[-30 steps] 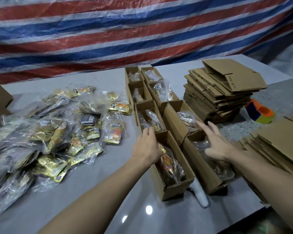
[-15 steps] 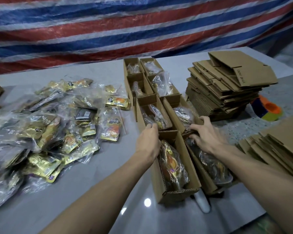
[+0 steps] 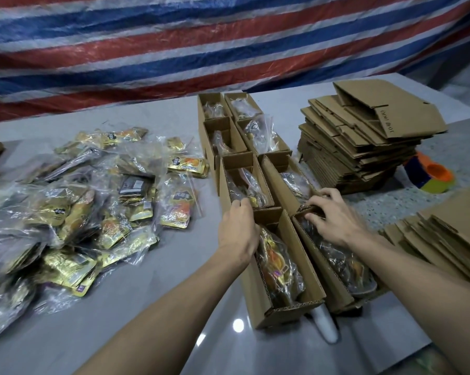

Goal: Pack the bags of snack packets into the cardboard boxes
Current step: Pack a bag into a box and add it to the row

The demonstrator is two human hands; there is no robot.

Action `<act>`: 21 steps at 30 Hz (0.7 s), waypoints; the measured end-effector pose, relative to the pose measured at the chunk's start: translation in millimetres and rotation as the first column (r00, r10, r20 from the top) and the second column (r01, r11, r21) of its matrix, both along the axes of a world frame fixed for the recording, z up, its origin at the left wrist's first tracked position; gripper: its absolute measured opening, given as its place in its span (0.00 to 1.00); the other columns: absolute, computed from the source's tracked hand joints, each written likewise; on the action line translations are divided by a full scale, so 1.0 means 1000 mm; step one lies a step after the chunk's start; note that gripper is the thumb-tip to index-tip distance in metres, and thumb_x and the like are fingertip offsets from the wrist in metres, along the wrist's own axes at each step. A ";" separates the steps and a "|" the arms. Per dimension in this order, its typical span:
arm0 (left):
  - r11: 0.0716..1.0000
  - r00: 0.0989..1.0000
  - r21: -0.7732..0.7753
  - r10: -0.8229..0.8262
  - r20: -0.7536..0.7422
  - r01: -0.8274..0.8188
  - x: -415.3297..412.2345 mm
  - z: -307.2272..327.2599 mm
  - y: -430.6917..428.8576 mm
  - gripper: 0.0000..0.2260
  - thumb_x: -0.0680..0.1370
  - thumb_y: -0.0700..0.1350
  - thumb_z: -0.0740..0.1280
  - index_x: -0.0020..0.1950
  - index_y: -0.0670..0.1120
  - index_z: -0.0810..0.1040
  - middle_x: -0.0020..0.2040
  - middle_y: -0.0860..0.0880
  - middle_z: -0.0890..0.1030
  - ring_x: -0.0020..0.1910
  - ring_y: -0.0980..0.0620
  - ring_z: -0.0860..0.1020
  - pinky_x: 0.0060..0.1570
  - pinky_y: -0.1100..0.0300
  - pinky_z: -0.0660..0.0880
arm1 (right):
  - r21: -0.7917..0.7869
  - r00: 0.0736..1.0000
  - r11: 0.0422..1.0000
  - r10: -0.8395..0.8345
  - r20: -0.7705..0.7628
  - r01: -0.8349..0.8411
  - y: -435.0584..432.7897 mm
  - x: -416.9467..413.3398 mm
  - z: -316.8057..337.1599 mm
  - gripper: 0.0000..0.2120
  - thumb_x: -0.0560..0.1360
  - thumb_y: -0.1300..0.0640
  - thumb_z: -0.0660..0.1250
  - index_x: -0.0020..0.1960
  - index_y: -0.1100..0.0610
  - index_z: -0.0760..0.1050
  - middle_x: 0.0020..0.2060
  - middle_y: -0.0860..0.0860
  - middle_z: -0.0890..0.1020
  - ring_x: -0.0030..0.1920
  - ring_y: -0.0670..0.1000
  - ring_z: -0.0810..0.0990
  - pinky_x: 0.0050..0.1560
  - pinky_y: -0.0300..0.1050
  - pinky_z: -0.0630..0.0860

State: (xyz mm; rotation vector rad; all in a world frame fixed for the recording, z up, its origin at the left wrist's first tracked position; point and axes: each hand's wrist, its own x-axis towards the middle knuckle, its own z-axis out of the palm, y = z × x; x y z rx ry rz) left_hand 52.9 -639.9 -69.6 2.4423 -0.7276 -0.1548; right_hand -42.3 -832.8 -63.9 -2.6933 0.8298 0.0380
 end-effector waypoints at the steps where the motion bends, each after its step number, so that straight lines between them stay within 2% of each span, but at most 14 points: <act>1: 1.000 1.000 0.000 0.002 -0.007 -0.002 0.000 0.001 0.001 0.07 0.78 0.37 0.62 0.56 0.42 0.72 0.54 0.43 0.75 0.51 0.42 0.76 0.45 0.54 0.71 | 0.030 1.000 0.999 -0.014 0.003 0.014 0.001 0.001 0.002 0.14 0.78 0.49 0.68 0.63 0.43 0.72 0.72 0.47 0.61 0.59 0.55 0.76 0.55 0.54 0.77; 3: 1.000 1.000 -0.003 -0.005 -0.018 0.005 0.001 0.005 0.003 0.08 0.78 0.38 0.63 0.56 0.42 0.72 0.55 0.43 0.76 0.52 0.41 0.76 0.45 0.53 0.72 | 0.103 0.999 0.993 -0.051 -0.008 0.051 0.003 0.005 0.010 0.20 0.74 0.54 0.69 0.64 0.42 0.70 0.71 0.48 0.63 0.57 0.54 0.75 0.49 0.48 0.75; 4: 1.000 1.000 -0.001 -0.012 -0.020 0.012 0.001 0.007 0.004 0.08 0.78 0.38 0.63 0.57 0.42 0.72 0.55 0.43 0.76 0.53 0.41 0.77 0.47 0.52 0.73 | 0.128 0.997 0.989 -0.073 -0.019 0.075 0.005 0.007 0.014 0.23 0.72 0.56 0.68 0.65 0.42 0.69 0.70 0.49 0.64 0.57 0.53 0.73 0.50 0.49 0.74; 6: 1.000 1.000 0.023 -0.020 -0.004 0.020 0.000 0.010 0.008 0.10 0.78 0.39 0.62 0.59 0.43 0.72 0.57 0.44 0.75 0.54 0.42 0.77 0.48 0.50 0.74 | 0.147 0.991 0.980 -0.133 -0.019 0.135 0.012 0.012 0.023 0.26 0.69 0.57 0.66 0.66 0.43 0.69 0.69 0.51 0.66 0.61 0.54 0.70 0.58 0.53 0.72; 9: 0.999 0.998 0.035 -0.009 0.058 0.007 -0.002 0.013 0.018 0.12 0.80 0.42 0.61 0.64 0.46 0.71 0.60 0.47 0.75 0.55 0.44 0.77 0.43 0.54 0.69 | 0.065 0.982 0.980 -0.188 0.017 0.186 0.027 0.019 0.034 0.22 0.70 0.55 0.66 0.63 0.46 0.70 0.69 0.52 0.67 0.66 0.55 0.68 0.65 0.57 0.66; 12: 1.000 0.997 -0.016 0.018 0.081 -0.017 0.002 0.022 0.035 0.11 0.81 0.46 0.60 0.63 0.48 0.71 0.60 0.49 0.75 0.54 0.46 0.77 0.42 0.54 0.69 | -0.061 0.981 0.995 -0.068 0.184 0.080 0.045 0.026 0.040 0.16 0.72 0.54 0.66 0.60 0.49 0.72 0.67 0.53 0.69 0.68 0.55 0.67 0.70 0.57 0.63; 14: 0.998 0.994 -0.053 0.047 0.099 -0.042 0.009 0.032 0.053 0.11 0.81 0.47 0.59 0.63 0.48 0.72 0.60 0.49 0.76 0.55 0.45 0.77 0.46 0.50 0.74 | -0.100 0.947 0.995 0.062 0.315 -0.032 0.065 0.036 0.042 0.13 0.72 0.56 0.67 0.56 0.49 0.73 0.64 0.51 0.72 0.67 0.53 0.68 0.69 0.54 0.63; 15: 0.996 0.992 -0.061 0.067 0.111 -0.060 0.013 0.036 0.065 0.12 0.81 0.48 0.58 0.63 0.48 0.73 0.60 0.48 0.76 0.56 0.45 0.77 0.48 0.50 0.74 | -0.106 0.925 0.990 0.122 0.361 -0.090 0.079 0.043 0.044 0.12 0.71 0.57 0.67 0.54 0.49 0.74 0.62 0.50 0.73 0.65 0.52 0.68 0.67 0.52 0.63; 18: 0.987 0.978 -0.074 0.152 0.140 -0.143 0.029 0.042 0.111 0.10 0.80 0.48 0.58 0.59 0.49 0.74 0.57 0.48 0.78 0.53 0.44 0.78 0.44 0.52 0.71 | -0.082 0.860 0.969 0.245 0.449 -0.233 0.130 0.069 0.045 0.08 0.71 0.58 0.68 0.49 0.50 0.76 0.56 0.47 0.75 0.60 0.51 0.71 0.59 0.47 0.65; 21: 0.968 0.954 -0.055 0.250 0.163 -0.245 0.050 0.043 0.175 0.10 0.80 0.49 0.59 0.57 0.50 0.76 0.56 0.50 0.79 0.51 0.46 0.79 0.47 0.51 0.74 | -0.027 0.799 0.937 0.311 0.514 -0.347 0.189 0.098 0.040 0.03 0.71 0.58 0.69 0.43 0.52 0.76 0.51 0.47 0.76 0.55 0.50 0.73 0.56 0.48 0.69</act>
